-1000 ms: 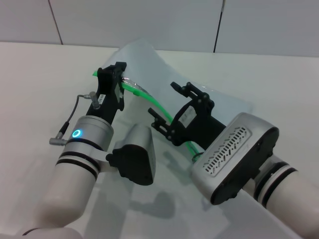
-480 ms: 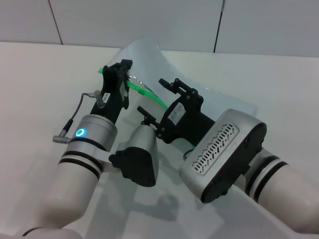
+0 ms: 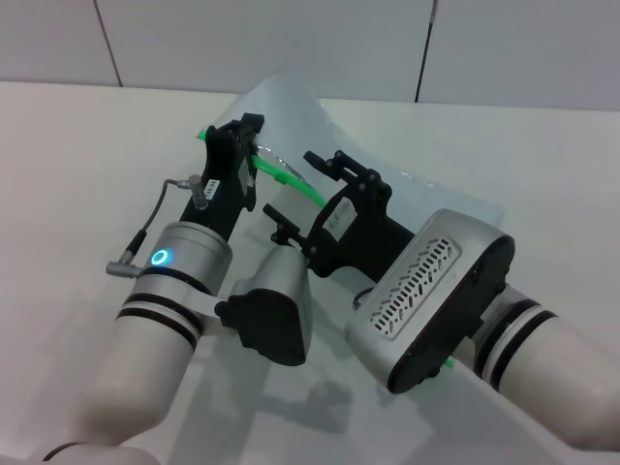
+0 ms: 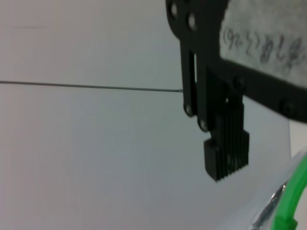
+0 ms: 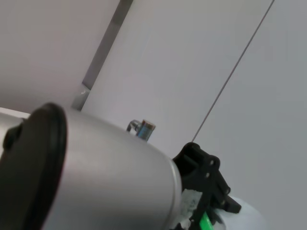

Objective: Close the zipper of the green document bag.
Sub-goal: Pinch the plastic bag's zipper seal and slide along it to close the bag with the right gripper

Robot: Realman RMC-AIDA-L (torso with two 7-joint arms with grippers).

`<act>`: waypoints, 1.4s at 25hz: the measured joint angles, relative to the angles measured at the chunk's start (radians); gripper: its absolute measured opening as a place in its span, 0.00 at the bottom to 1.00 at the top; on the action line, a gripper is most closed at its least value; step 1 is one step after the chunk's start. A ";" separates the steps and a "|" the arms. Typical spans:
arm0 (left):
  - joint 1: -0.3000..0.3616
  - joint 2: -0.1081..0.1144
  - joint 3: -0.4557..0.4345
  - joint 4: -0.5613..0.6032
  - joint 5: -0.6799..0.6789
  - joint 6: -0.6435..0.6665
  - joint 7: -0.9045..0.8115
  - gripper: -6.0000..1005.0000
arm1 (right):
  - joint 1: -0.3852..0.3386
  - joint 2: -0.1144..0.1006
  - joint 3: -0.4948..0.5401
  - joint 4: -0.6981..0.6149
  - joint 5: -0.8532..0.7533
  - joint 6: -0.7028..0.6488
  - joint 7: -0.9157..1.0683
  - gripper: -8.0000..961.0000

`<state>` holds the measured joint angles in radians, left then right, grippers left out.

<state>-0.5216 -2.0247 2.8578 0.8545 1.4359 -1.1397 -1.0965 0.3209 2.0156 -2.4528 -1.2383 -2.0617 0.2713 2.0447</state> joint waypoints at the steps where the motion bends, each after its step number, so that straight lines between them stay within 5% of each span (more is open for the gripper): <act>1: 0.000 0.000 0.000 0.000 0.003 0.000 0.000 0.06 | 0.001 0.000 0.000 0.000 0.000 0.000 0.000 0.67; 35: 0.000 0.002 0.000 0.008 0.075 -0.001 0.000 0.06 | 0.014 0.002 0.009 0.021 0.001 0.011 0.000 0.57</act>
<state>-0.5215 -2.0232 2.8577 0.8621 1.5113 -1.1404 -1.0970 0.3344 2.0172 -2.4435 -1.2172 -2.0605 0.2820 2.0448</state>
